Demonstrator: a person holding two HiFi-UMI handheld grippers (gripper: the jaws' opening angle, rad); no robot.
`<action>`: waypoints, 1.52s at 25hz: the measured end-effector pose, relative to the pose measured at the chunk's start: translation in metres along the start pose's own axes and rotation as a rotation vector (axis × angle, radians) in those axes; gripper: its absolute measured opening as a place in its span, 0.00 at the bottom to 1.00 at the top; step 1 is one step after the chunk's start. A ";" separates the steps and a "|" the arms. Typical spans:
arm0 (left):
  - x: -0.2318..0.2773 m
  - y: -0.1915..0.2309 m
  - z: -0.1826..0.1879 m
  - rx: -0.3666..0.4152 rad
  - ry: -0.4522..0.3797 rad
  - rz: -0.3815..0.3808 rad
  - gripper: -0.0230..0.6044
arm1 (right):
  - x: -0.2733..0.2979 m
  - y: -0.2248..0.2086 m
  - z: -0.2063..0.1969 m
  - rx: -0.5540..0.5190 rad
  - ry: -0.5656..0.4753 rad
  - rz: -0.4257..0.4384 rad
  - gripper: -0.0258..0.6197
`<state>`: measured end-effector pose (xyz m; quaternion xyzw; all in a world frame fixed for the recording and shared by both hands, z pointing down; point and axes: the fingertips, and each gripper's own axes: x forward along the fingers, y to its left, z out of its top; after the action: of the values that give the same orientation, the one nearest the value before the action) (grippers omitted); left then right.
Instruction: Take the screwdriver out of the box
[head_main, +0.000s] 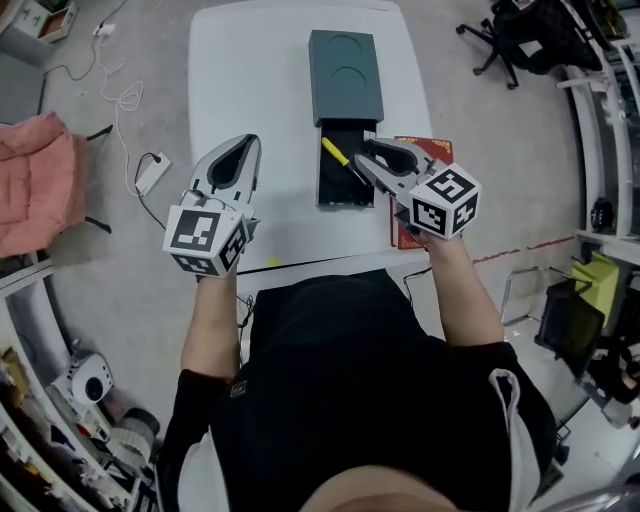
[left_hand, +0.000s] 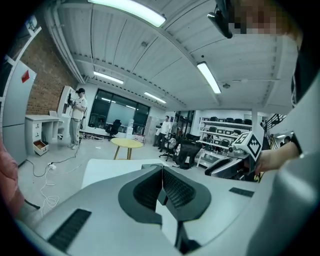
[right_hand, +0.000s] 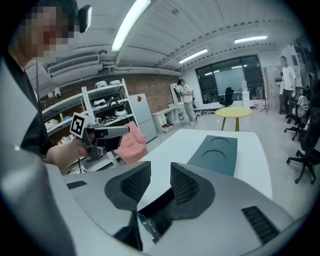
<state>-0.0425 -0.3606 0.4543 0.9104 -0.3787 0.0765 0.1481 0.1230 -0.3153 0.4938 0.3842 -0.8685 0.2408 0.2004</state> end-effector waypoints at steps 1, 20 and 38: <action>0.003 0.000 -0.005 -0.010 0.008 -0.006 0.07 | 0.005 -0.004 -0.007 -0.007 0.031 -0.007 0.25; 0.019 0.000 -0.051 -0.052 0.086 -0.024 0.07 | 0.073 -0.046 -0.123 -0.144 0.510 0.004 0.25; 0.002 0.013 -0.054 -0.110 0.043 0.018 0.07 | 0.086 -0.060 -0.160 -0.297 0.775 -0.056 0.21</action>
<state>-0.0522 -0.3529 0.5081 0.8955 -0.3873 0.0768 0.2053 0.1413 -0.3087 0.6843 0.2555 -0.7433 0.2342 0.5722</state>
